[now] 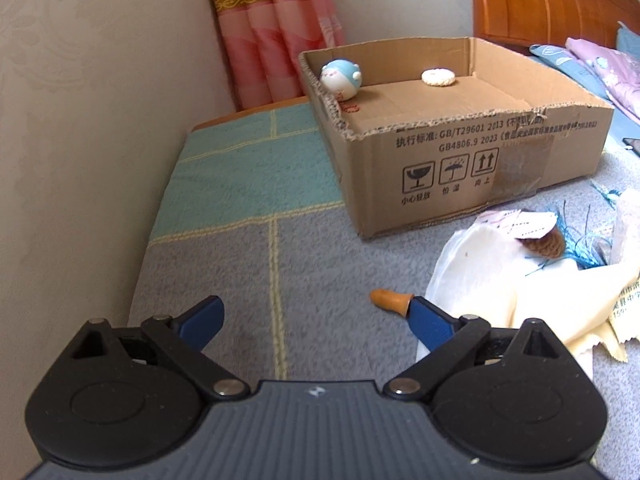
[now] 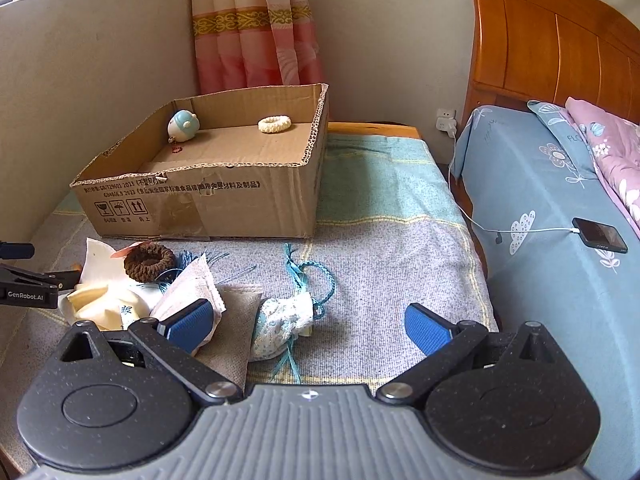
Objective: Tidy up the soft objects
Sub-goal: 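Grasp the small orange-capped item with the left gripper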
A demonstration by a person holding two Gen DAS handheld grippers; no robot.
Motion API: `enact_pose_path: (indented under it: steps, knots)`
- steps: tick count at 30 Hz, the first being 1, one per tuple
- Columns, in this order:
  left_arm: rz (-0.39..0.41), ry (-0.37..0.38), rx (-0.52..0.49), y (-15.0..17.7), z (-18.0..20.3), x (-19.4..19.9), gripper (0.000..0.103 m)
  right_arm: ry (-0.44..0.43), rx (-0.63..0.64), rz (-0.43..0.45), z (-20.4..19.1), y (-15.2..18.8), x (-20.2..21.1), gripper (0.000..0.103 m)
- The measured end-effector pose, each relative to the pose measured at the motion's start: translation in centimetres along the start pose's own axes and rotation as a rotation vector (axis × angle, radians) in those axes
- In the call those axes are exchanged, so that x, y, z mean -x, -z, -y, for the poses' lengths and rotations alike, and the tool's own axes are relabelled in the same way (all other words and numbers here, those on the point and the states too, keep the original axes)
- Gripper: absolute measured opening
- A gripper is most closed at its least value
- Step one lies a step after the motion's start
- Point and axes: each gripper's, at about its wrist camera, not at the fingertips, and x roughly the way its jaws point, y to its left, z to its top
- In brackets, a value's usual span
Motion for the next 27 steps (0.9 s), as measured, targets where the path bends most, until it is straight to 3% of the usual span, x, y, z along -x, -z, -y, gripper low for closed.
enact_pose_path:
  steps: [5, 14, 20, 27]
  knots:
    - [0.021, 0.078, 0.012, -0.3, 0.1, 0.0, 0.06, 0.002, -0.006, 0.001, 0.1, 0.0, 0.1, 0.103]
    - [0.041, 0.14, -0.012, -0.6, 1.1, 0.1, 0.025, -0.008, -0.009, -0.007, 0.3, 0.2, -0.1, 0.103]
    - [0.032, 0.146, 0.033, -0.5, 1.1, 0.1, 0.021, -0.032, 0.016, -0.025, -0.2, 0.5, -0.1, 0.103]
    - [0.019, 0.115, 0.065, 0.0, 0.7, 0.6, 0.021, -0.114, 0.094, 0.029, -1.9, 0.2, 1.5, 0.103]
